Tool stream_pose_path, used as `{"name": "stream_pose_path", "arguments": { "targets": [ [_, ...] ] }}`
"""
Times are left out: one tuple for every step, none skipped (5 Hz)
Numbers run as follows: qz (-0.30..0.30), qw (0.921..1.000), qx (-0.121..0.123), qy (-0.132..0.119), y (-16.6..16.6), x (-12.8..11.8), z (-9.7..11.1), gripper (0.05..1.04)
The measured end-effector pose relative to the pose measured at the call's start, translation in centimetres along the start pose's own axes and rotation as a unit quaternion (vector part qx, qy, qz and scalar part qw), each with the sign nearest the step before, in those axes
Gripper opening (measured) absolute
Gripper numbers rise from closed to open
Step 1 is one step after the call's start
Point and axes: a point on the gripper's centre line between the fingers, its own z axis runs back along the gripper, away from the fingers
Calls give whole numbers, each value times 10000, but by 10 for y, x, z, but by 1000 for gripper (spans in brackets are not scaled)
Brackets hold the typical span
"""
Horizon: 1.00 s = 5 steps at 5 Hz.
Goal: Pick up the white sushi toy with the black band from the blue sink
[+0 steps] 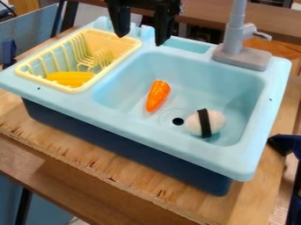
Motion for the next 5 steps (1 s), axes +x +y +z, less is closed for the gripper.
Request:
{"name": "stream_pose_path", "arguments": {
  "targets": [
    [-36,9998,-23,200,-2,0,-14,1001],
    [-561,9980,-160,242,-21,-1,-27,1001],
    [-687,9972,-235,204,-39,-7,-48,1001],
    [-964,9943,-455,92,-61,-11,-54,1001],
    [-1181,9915,-526,107,-69,-11,-59,1001]
  ]
}}
